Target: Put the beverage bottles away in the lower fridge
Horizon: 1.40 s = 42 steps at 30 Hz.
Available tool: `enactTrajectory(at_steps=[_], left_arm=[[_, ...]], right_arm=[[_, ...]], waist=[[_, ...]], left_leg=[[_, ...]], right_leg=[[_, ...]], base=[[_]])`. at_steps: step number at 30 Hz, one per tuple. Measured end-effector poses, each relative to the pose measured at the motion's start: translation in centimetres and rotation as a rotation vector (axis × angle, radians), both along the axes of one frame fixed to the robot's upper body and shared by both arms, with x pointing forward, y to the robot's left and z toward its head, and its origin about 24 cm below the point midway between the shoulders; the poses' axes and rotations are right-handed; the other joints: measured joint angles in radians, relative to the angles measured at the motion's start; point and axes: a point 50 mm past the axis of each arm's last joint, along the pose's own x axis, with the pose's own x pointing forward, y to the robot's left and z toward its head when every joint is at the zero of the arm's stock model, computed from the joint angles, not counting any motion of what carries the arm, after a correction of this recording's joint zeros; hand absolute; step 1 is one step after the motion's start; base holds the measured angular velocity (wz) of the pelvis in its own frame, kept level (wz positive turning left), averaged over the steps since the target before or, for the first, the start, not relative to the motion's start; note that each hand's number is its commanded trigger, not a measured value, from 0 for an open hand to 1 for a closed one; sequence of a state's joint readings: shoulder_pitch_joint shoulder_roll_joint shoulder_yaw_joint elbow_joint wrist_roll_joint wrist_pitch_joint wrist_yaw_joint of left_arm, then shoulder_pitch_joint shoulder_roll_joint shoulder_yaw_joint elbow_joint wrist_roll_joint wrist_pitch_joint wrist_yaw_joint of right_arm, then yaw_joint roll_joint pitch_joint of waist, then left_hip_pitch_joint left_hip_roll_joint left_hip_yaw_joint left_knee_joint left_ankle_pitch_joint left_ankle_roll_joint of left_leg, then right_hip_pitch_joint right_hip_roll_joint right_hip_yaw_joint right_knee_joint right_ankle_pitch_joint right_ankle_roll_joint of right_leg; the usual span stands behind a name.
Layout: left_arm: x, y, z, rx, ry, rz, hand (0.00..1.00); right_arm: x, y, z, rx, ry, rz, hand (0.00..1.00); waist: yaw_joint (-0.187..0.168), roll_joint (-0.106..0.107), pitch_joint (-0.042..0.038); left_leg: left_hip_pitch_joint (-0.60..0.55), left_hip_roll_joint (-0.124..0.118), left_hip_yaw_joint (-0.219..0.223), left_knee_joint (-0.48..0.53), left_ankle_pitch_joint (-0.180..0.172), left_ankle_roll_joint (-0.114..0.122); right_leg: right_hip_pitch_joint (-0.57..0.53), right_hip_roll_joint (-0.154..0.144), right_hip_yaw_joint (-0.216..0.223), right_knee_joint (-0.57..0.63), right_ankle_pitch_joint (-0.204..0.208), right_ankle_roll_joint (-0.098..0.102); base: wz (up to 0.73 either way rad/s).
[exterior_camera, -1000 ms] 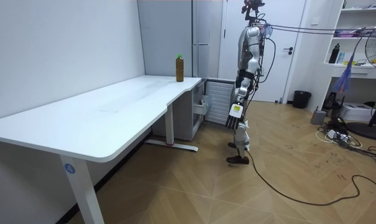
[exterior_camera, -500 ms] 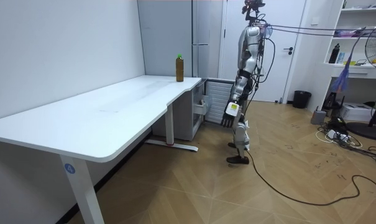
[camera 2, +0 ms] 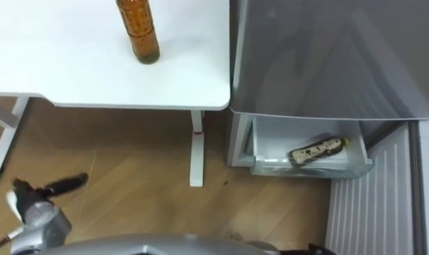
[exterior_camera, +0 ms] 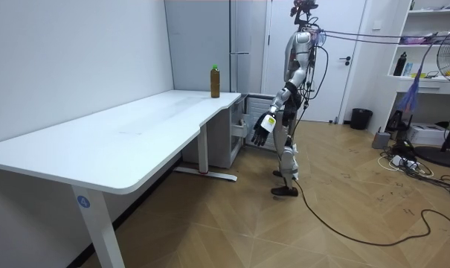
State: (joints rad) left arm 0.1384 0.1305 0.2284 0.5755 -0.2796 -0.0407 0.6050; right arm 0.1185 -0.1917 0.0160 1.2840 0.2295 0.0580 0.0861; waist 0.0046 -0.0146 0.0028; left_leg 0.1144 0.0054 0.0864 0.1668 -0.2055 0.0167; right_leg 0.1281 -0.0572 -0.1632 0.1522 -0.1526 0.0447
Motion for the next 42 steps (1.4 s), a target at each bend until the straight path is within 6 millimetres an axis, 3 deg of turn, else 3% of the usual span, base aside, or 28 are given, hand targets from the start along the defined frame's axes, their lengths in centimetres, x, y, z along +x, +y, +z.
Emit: enactTrajectory(at_steps=[7,15,22,29,42], left_arm=[[3.5,-0.1,5.5,0.191,-0.246,-0.046,0.00],[5.4,-0.9,10.6,0.304,-0.469,-0.092,0.00],[6.1,-1.8,13.5,0.330,-0.608,-0.146,0.00],[7.1,-2.8,14.8,0.313,-0.679,-0.245,0.00],[9.1,-3.1,16.2,0.152,-0.812,-0.387,0.00]], right_arm=[[0.0,0.0,0.0,0.001,-0.004,0.003,0.00],[0.1,0.0,0.0,-0.001,-0.015,0.007,0.00],[0.1,0.0,0.0,0.008,-0.013,0.007,0.00],[-0.5,-0.2,0.0,0.015,0.009,-0.010,0.00],[-1.4,-0.6,0.1,0.039,0.042,-0.016,0.00]], waist=[[0.001,0.002,-0.0042],[-0.005,0.005,-0.0045],[-0.026,0.010,-0.0016],[-0.038,0.016,-0.0006],[-0.095,0.013,0.0116]], left_leg=[[-0.015,0.000,-0.003,0.002,0.000,0.000],[0.002,0.000,-0.007,0.001,0.000,0.000],[-0.008,-0.001,-0.008,0.000,0.000,0.000],[-0.006,0.000,-0.003,-0.001,0.000,0.000],[0.013,0.001,-0.001,-0.006,0.000,0.000]], right_leg=[[-0.004,0.000,-0.004,-0.002,0.000,0.000],[0.011,0.000,-0.004,-0.003,0.000,0.000],[0.000,0.000,0.000,-0.004,0.000,0.000],[-0.007,0.002,0.014,-0.001,0.000,0.000],[-0.003,0.005,0.019,-0.001,0.000,0.000]], base=[[0.00],[0.00],[0.00],[-0.04],[-0.02]])
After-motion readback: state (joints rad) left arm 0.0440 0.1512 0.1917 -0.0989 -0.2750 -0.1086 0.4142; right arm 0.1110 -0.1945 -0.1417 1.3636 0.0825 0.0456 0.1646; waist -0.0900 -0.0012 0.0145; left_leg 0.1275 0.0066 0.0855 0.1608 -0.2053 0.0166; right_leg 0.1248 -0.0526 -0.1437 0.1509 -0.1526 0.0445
